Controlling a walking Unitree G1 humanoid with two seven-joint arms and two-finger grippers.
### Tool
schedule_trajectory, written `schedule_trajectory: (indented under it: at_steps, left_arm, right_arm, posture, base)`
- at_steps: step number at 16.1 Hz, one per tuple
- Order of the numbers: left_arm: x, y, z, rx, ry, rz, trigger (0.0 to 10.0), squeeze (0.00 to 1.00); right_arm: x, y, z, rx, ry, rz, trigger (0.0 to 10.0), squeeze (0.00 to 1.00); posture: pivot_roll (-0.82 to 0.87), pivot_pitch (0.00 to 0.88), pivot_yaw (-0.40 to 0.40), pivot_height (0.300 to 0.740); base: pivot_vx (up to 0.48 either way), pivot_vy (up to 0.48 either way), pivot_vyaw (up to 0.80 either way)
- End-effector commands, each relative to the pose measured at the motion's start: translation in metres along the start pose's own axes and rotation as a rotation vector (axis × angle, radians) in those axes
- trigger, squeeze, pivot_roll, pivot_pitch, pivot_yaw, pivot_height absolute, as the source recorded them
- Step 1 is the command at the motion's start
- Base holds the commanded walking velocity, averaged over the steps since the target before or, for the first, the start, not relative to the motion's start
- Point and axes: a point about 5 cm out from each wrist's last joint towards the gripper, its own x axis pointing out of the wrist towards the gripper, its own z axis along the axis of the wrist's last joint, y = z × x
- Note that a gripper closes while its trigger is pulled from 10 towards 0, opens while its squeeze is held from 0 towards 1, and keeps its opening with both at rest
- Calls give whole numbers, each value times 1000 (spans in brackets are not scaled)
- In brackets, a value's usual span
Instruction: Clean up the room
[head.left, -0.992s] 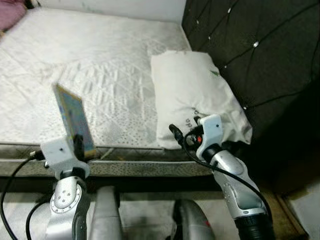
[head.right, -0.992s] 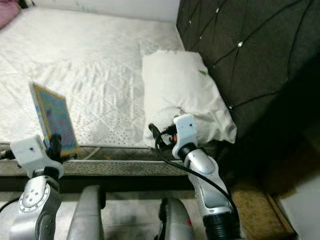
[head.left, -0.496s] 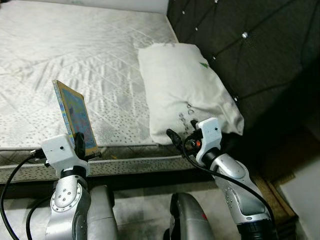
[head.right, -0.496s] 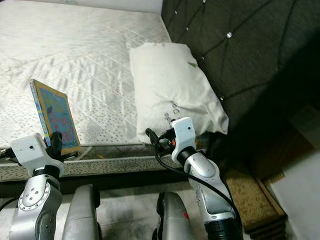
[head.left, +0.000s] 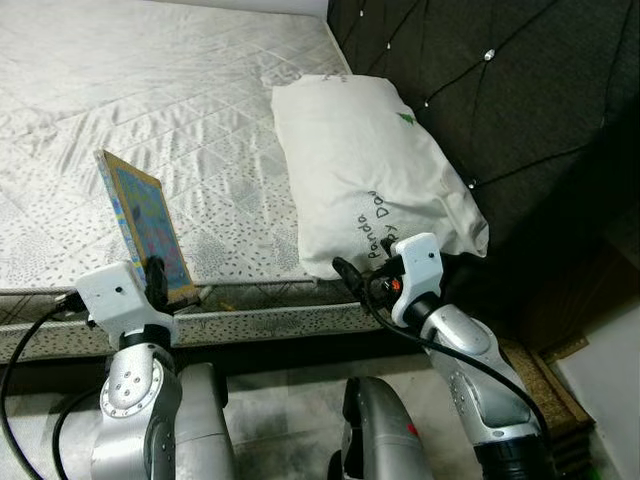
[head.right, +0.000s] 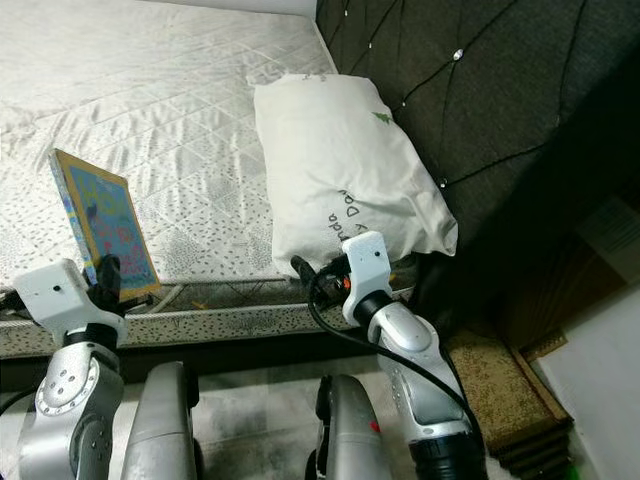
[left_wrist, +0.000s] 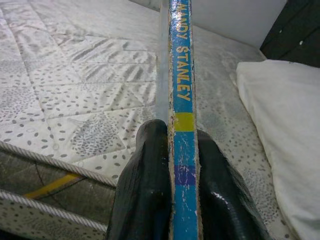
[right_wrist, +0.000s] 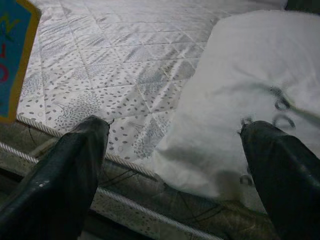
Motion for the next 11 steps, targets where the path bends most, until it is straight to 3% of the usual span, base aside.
schedule_trajectory:
  at_steps: [1, 2, 11]
  left_arm:
    - [1, -6, 8, -31, -47, -13, 10000, 0]
    - [2, -7, 8, -34, -47, -12, 10000, 0]
    - [5, -8, 5, -52, -27, -16, 10000, 0]
  right_arm:
    - [2, 2, 5, -20, -17, 12, 10000, 0]
    - [3, 1, 5, -17, -17, 10, 10000, 0]
    - [6, -2, 4, -11, -16, -6, 10000, 0]
  posture:
    - [-45, 38, -138, 569]
    - [-44, 38, -139, 569]
    - [-44, 32, -136, 569]
  base:
    - [349, 0, 800]
    - [356, 0, 788]
    - [437, 0, 0]
